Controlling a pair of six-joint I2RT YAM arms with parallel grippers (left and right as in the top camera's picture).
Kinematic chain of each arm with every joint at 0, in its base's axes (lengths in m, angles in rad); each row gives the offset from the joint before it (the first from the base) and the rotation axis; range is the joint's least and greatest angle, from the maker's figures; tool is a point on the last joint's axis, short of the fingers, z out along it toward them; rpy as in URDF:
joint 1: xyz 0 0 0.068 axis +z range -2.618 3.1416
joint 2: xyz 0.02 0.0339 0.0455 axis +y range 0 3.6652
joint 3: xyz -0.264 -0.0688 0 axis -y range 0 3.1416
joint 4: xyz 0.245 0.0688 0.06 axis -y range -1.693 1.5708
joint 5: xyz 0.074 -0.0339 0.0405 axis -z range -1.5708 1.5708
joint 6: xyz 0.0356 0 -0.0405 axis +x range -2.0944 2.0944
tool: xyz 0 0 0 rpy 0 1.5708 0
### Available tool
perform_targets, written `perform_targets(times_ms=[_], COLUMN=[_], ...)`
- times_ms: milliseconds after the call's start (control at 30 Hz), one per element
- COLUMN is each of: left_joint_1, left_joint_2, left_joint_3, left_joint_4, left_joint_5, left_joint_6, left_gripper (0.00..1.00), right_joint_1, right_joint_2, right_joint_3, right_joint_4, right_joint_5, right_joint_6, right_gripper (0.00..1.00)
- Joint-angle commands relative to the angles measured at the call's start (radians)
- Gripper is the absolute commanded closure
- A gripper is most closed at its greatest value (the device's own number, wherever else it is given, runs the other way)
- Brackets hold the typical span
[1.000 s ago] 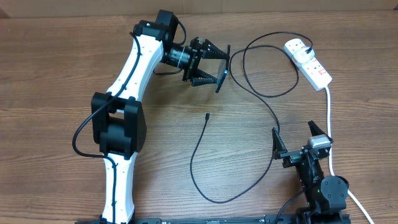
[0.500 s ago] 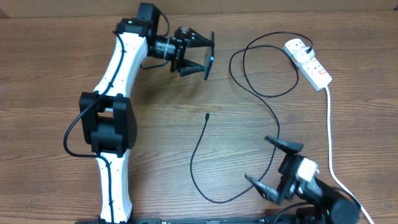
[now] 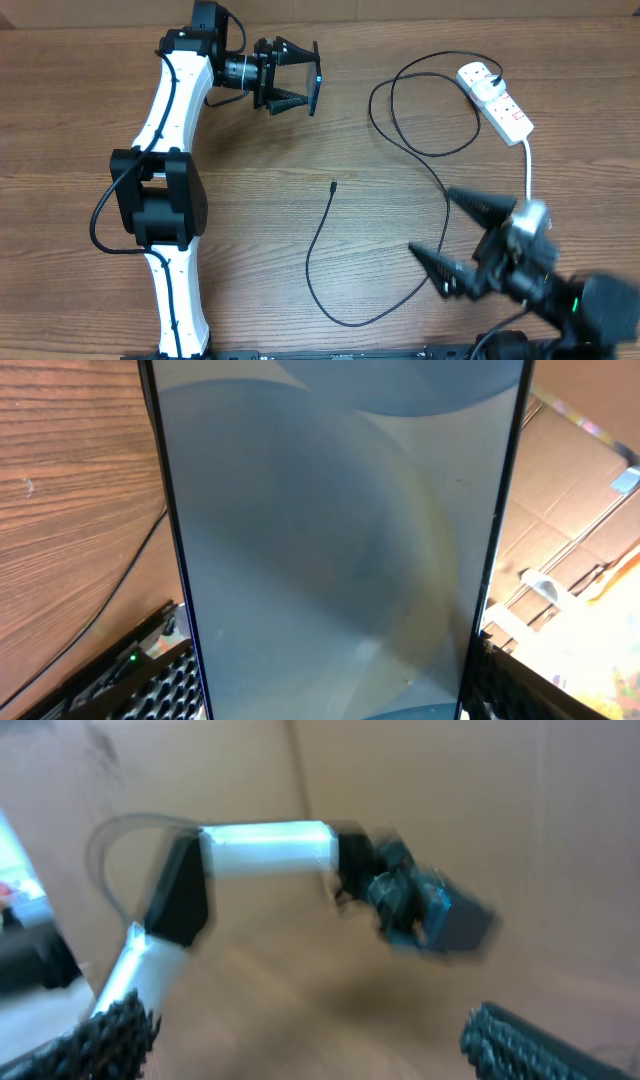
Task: Plug charger to phone and switch on socket
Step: 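Move the right gripper forward over the cable's USB-C plug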
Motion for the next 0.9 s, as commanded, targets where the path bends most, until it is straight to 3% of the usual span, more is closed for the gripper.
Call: perform_targets(times_ms=[0, 67, 167, 233, 333, 400, 500, 700, 867], left_joint_1=[0.006, 0.006, 0.006, 0.006, 0.006, 0.009, 0.016, 0.046, 0.063], left_joint_2=[0.002, 0.002, 0.002, 0.002, 0.002, 0.002, 0.002, 0.002, 0.002], left_joint_3=[0.031, 0.031, 0.031, 0.031, 0.031, 0.031, 0.031, 0.031, 0.031], left_joint_4=[0.009, 0.012, 0.038, 0.051, 0.054, 0.054, 0.053, 0.053, 0.053], left_joint_5=[0.052, 0.052, 0.052, 0.053, 0.052, 0.052, 0.053, 0.052, 0.048], left_joint_6=[-0.044, -0.059, -0.081, -0.104, -0.119, -0.119, -0.130, -0.137, -0.137], left_gripper=[0.27, 0.26, 0.26, 0.27, 0.26, 0.26, 0.25, 0.25, 0.25], right_joint_1=[0.003, 0.005, 0.005, 0.008, 0.029, 0.060, 0.136, 0.321, 0.381], right_joint_2=[0.216, 0.350, 0.515, 0.623, 0.730, 0.768, 0.779, 0.827, 1.014], right_joint_3=[0.199, 0.300, 0.384, 0.397, 0.397, 0.397, 0.397, 0.463, 0.642], right_joint_4=[-0.161, -0.243, -0.269, -0.172, -0.007, 0.017, -0.066, -0.441, -0.692], right_joint_5=[0.016, -0.074, -0.391, -0.645, -0.655, -0.564, -0.241, 0.574, 0.689], right_joint_6=[-0.101, -0.099, 0.004, 0.092, 0.304, 0.363, 0.369, 0.445, 0.439], right_gripper=[0.00, 0.00, 0.00, 0.00, 0.00, 0.00, 0.00, 0.00, 0.00])
